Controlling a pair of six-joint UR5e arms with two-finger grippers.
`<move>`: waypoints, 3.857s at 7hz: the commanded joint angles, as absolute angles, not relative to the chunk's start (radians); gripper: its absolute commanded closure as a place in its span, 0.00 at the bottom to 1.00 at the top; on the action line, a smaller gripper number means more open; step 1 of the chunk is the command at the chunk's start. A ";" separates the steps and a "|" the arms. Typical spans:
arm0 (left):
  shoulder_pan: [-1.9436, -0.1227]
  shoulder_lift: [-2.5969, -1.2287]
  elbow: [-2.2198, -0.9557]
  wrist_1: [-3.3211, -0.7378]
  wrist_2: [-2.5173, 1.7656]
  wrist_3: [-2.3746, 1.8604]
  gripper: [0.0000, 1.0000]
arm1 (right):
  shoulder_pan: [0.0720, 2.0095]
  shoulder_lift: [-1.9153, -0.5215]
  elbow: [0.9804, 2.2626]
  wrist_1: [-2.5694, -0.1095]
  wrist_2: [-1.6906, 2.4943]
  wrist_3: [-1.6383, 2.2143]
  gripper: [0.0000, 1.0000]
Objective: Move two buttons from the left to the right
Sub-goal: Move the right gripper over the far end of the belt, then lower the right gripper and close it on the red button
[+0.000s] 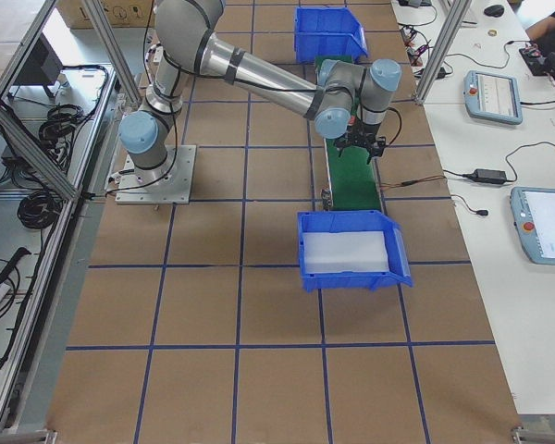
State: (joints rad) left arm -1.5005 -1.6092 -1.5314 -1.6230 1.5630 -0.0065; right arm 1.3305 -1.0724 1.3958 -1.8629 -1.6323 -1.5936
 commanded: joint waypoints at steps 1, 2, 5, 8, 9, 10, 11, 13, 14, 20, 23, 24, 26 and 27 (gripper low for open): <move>-1.500 -1.609 -1.532 -1.623 1.563 -0.006 0.00 | 1.339 -1.078 1.426 -1.913 -1.591 -1.713 0.00; -1.500 -1.609 -1.532 -1.623 1.562 -0.008 0.00 | 1.339 -1.077 1.439 -1.943 -1.571 -1.712 0.00; -1.502 -1.609 -1.535 -1.623 1.566 -0.009 0.00 | 1.336 -1.091 1.518 -1.996 -1.502 -1.715 0.00; -1.502 -1.609 -1.535 -1.623 1.566 -0.011 0.00 | 1.336 -1.104 1.532 -2.033 -1.515 -1.715 0.00; -1.502 -1.609 -1.534 -1.623 1.566 -0.012 0.00 | 1.338 -1.104 1.529 -2.033 -1.516 -1.715 0.00; -1.502 -1.609 -1.534 -1.623 1.568 -0.014 0.00 | 1.338 -1.104 1.528 -2.033 -1.517 -1.720 0.00; -1.502 -1.609 -1.534 -1.623 1.569 -0.014 0.00 | 1.338 -1.103 1.529 -2.031 -1.520 -1.723 0.00; -1.502 -1.611 -1.534 -1.623 1.568 -0.014 0.00 | 1.338 -1.103 1.526 -2.033 -1.542 -1.736 0.00; -1.502 -1.609 -1.534 -1.623 1.569 -0.014 0.00 | 1.336 -1.112 1.520 -2.033 -1.542 -1.782 0.00; -1.502 -1.609 -1.535 -1.623 1.569 -0.014 0.00 | 1.336 -1.115 1.523 -2.033 -1.525 -1.783 0.00; -1.502 -1.609 -1.536 -1.623 1.571 -0.014 0.00 | 1.335 -1.112 1.522 -2.034 -1.523 -1.786 0.00; -1.502 -1.609 -1.536 -1.623 1.569 -0.014 0.00 | 1.335 -1.105 1.520 -2.036 -1.525 -1.786 0.00; -1.502 -1.609 -1.539 -1.623 1.569 -0.014 0.00 | 1.335 -1.066 1.478 -2.045 -1.526 -1.782 0.00; -1.502 -1.609 -1.539 -1.623 1.571 -0.014 0.00 | 1.335 -1.052 1.477 -2.043 -1.528 -1.786 0.00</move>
State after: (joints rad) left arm -1.5018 -1.6091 -1.5376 -1.6230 1.5696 -0.0138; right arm 1.3345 -1.0745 1.4897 -2.0427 -1.5268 -1.7835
